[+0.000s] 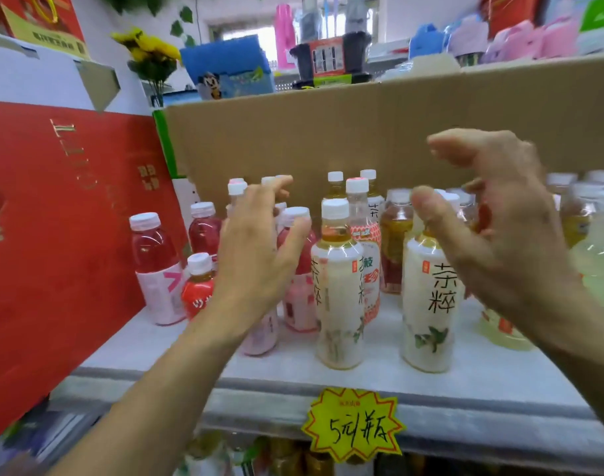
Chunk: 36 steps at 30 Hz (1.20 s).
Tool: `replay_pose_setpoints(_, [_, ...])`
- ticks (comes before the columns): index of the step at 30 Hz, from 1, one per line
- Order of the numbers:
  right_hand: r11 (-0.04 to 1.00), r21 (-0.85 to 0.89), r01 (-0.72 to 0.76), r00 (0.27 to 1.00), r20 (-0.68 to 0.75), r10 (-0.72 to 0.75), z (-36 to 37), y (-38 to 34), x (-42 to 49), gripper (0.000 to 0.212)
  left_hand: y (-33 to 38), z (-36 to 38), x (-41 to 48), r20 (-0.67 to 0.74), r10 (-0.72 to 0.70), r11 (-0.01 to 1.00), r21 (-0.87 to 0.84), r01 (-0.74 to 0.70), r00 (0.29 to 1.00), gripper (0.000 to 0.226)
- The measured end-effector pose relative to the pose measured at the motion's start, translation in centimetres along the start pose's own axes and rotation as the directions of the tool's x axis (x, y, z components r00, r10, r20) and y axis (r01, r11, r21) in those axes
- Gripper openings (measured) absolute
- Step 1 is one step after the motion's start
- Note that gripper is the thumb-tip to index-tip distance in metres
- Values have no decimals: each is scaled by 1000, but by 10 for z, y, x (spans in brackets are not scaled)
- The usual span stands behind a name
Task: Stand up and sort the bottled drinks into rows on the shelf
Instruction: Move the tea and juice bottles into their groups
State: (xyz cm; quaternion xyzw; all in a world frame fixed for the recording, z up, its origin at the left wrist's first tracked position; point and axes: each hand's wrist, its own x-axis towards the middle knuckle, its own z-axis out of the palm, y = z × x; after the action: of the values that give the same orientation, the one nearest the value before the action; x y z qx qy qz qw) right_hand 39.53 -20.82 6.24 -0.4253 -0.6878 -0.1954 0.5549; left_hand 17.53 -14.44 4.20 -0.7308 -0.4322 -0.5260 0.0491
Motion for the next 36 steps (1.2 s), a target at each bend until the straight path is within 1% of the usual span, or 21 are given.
replay_pose_setpoints(2, [996,-56,71,958,283,-52,13,-17,34,44,-10,-6,41,193,12,983,180,-47,981,48])
replay_pose_setpoints(3, [992,-102,77,892,451,-23,21,-22,49,47,-11,-6,57,351,-40,966,255,-54,935,46])
replay_pose_setpoints(5, [973,-204,104,709,702,71,38,-24,72,50,-14,-1,78,619,-157,939,335,-78,770,38])
replay_pose_setpoints(6, [971,-215,108,621,777,104,45,-23,78,46,-16,2,84,683,-168,931,347,-113,711,31])
replay_pose_setpoints(7, [975,-200,100,558,823,111,49,-21,82,39,-18,4,87,708,-151,929,340,-146,690,22])
replay_pose_setpoints(8, [982,-168,83,527,844,99,52,-19,84,32,-21,4,90,713,-124,935,317,-160,690,15])
replay_pose_setpoints(10, [989,-129,69,521,850,75,54,-14,87,22,-29,2,95,720,-100,943,288,-165,687,15])
replay_pose_setpoints(15, [994,-69,88,560,829,8,66,-13,90,15,-46,-8,100,727,-123,932,319,-175,675,27])
replay_pose_setpoints(19, [994,-52,96,523,852,-6,69,-11,95,18,-47,-12,102,736,-201,899,401,-178,647,27])
replay_pose_setpoints(20, [996,-41,83,520,854,-8,66,-10,99,25,-44,-14,101,726,-194,900,399,-174,660,27])
replay_pose_setpoints(22, [1000,-21,11,584,812,11,59,-2,112,45,-33,-18,96,644,-73,949,280,-145,762,31])
replay_pose_setpoints(23, [1000,-27,3,613,790,20,56,4,119,46,-22,-19,93,593,0,980,160,-118,805,36])
replay_pose_setpoints(24, [998,-53,18,603,797,31,55,11,125,41,-10,-21,89,585,45,995,43,-86,810,43])
replay_pose_setpoints(25, [996,-86,26,548,835,57,55,17,129,32,1,-22,86,633,68,998,-36,-59,771,47])
replay_pose_setpoints(26, [994,-111,13,456,885,93,57,23,130,22,10,-21,82,701,72,997,-46,-57,709,49])
replay_pose_setpoints(27, [991,-134,-15,365,922,130,60,27,129,15,16,-18,80,751,67,996,-10,-90,656,51])
replay_pose_setpoints(28, [989,-147,-30,319,936,148,63,30,127,12,18,-14,79,775,69,991,22,-135,628,52])
replay_pose_setpoints(29, [989,-144,-24,331,933,144,66,33,125,12,18,-9,81,773,78,984,43,-176,629,46])
replay_pose_setpoints(31, [987,-154,43,426,897,122,70,41,125,11,15,-4,87,752,85,975,73,-211,653,31])
replay_pose_setpoints(32, [980,-184,78,449,884,130,68,43,125,11,13,-2,92,755,75,970,96,-224,652,28])
replay_pose_setpoints(36, [970,-232,75,440,880,177,58,52,126,14,3,11,112,775,14,944,198,-264,631,27])
